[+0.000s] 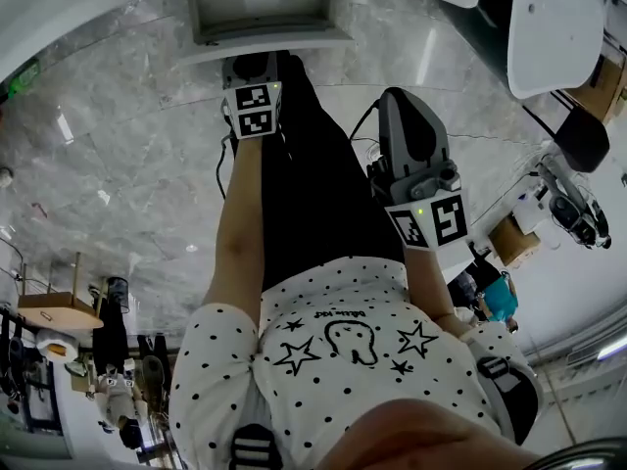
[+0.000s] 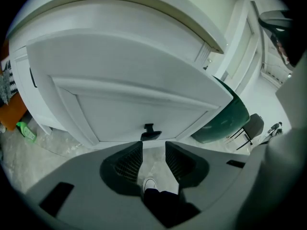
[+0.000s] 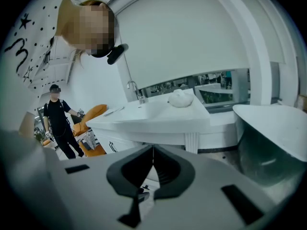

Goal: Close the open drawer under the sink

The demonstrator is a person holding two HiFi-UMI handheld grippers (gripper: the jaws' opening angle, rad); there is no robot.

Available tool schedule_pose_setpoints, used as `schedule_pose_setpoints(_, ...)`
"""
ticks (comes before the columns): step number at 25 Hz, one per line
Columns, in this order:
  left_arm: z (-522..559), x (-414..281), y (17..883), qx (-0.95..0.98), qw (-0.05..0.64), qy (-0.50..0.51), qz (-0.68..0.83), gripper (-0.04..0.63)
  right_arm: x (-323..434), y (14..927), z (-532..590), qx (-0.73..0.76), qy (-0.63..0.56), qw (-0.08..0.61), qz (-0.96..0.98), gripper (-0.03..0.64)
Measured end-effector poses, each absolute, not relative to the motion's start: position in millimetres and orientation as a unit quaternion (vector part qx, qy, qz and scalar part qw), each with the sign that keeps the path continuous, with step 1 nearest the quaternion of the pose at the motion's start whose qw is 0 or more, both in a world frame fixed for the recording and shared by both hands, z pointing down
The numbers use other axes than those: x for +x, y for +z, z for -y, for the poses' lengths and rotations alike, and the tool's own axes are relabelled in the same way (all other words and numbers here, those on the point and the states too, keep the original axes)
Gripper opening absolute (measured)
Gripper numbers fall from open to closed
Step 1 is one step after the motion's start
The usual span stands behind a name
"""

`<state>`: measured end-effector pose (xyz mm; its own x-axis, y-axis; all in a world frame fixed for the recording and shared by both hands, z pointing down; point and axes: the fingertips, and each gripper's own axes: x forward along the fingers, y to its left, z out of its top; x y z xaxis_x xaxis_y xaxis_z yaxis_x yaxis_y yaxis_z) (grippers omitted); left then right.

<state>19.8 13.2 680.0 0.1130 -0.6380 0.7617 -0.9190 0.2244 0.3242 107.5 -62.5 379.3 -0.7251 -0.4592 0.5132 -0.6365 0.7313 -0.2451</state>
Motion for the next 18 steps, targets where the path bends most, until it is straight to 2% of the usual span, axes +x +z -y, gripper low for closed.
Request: schedule_pose_setpoints(18, 12.1, 3.2, 681.4, 0.600, 0.426, 0.162, 0.658, 0.135, 100.7, 384.1, 53.5, 0.323, 0.243, 0.209, 0.891, 0.014)
